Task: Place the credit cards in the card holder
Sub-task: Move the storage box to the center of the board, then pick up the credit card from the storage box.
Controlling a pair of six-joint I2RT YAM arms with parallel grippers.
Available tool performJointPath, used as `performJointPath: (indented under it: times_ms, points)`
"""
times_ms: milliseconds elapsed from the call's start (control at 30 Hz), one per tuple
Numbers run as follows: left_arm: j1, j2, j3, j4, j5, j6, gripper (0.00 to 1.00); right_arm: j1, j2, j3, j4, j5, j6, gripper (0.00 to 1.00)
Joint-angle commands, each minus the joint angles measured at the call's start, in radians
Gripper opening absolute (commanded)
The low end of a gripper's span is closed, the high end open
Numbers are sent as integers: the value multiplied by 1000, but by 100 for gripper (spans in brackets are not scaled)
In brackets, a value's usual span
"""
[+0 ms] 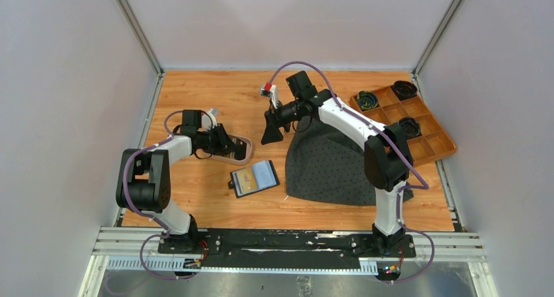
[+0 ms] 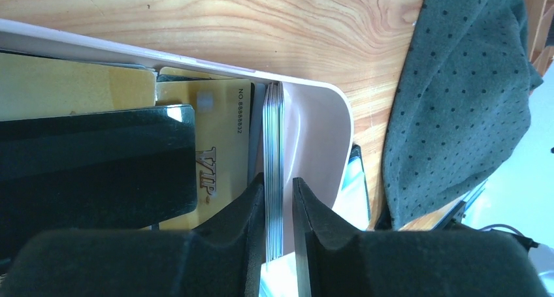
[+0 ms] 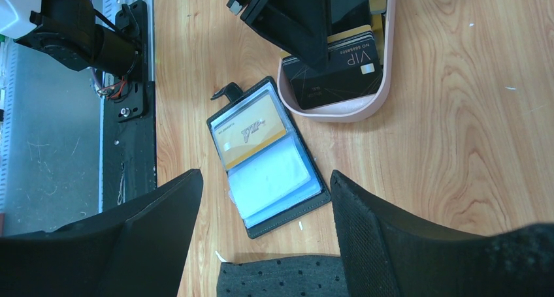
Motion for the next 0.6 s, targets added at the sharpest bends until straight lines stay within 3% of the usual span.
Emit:
performJointPath:
  times_ms: [0, 567]
  points:
    - [18, -6, -14, 32, 52, -14, 24, 8, -12, -15, 1, -15, 2, 75]
    - [61, -27, -31, 59, 93, -43, 24, 8, -16, -17, 1, -15, 1, 75]
